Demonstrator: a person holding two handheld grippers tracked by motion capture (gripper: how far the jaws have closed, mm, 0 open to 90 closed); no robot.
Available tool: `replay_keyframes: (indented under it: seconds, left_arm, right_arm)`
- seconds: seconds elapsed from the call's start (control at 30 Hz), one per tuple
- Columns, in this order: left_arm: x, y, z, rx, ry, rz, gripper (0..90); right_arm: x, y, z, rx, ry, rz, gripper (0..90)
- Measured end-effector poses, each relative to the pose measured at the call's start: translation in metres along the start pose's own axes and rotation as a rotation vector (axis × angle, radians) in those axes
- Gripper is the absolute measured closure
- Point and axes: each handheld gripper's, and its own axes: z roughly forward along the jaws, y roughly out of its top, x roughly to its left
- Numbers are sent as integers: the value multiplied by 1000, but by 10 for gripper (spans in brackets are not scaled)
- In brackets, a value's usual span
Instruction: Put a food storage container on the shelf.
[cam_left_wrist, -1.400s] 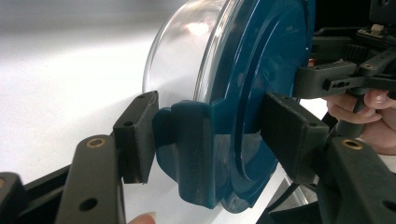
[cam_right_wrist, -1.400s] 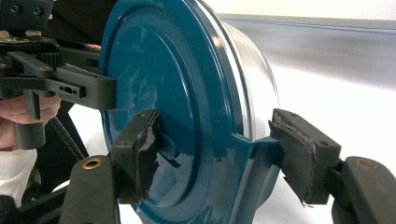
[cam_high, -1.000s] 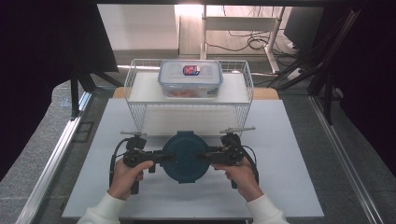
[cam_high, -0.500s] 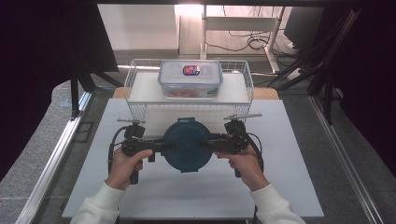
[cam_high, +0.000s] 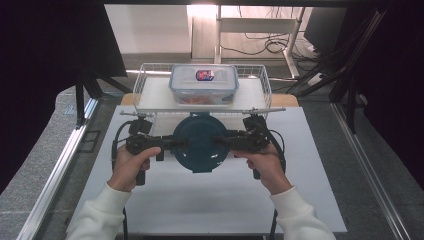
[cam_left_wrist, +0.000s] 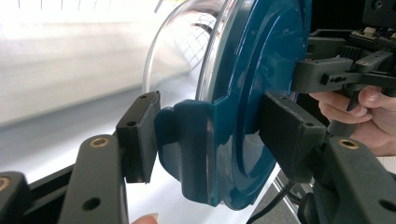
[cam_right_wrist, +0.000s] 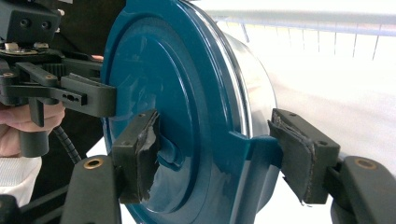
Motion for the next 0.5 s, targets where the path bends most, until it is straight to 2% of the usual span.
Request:
replay_keyframes:
  seconds: [0.23, 0.5]
  left_arm:
    - [-7, 18, -11, -17, -12, 5, 396]
    - [-17, 40, -25, -32, -2, 30, 396]
  right_arm:
    - [10, 21, -9, -16, -9, -18, 343]
    - [19, 46, -16, -29, -10, -36, 343]
